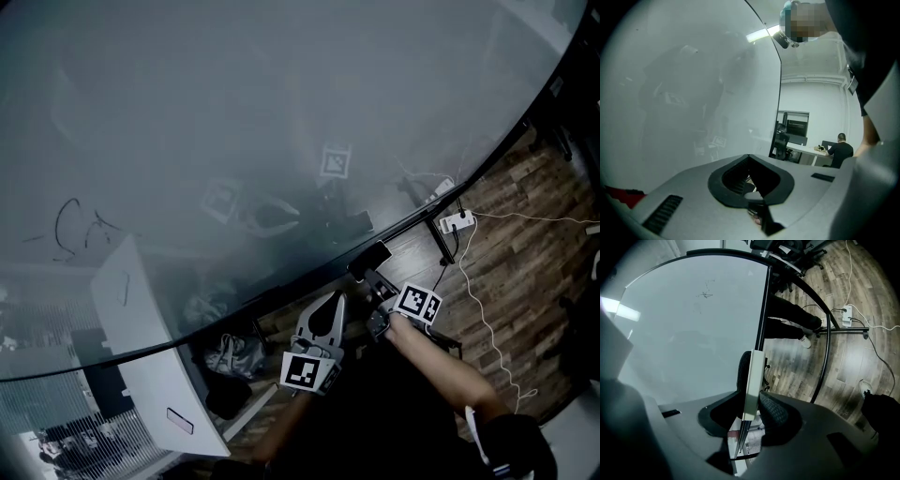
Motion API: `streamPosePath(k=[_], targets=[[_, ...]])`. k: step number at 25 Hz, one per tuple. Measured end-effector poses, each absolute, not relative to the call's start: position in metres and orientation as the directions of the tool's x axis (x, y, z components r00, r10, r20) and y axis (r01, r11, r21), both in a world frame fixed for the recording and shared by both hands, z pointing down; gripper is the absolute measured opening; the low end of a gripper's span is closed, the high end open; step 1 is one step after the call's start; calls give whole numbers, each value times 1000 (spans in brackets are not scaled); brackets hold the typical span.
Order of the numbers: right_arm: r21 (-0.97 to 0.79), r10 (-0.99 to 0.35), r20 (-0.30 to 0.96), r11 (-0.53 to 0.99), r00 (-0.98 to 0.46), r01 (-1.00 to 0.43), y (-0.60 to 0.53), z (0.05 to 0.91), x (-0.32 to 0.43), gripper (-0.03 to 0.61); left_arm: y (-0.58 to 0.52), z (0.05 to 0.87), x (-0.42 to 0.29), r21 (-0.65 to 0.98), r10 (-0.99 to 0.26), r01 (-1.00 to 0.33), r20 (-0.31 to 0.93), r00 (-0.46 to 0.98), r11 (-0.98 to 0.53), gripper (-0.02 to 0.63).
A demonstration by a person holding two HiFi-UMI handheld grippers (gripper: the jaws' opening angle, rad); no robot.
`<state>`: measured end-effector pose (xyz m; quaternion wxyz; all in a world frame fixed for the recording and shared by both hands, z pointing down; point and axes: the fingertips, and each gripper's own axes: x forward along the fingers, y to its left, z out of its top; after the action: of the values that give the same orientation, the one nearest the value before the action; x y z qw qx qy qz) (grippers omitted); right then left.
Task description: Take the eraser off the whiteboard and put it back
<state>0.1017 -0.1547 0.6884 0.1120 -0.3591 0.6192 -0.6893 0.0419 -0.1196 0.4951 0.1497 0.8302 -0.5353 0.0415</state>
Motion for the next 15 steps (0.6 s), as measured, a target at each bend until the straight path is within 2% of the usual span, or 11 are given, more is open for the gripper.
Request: streamPosePath(k=[11, 15], targets=[[-939, -610, 334, -279, -719, -200, -153, 688, 98, 141, -125, 492, 39, 203, -880, -900, 213, 425, -385, 8], [-943, -621, 276, -323, -733, -82, -155, 683, 93, 140, -128, 492, 42, 196, -871, -895, 220, 438, -401, 8]])
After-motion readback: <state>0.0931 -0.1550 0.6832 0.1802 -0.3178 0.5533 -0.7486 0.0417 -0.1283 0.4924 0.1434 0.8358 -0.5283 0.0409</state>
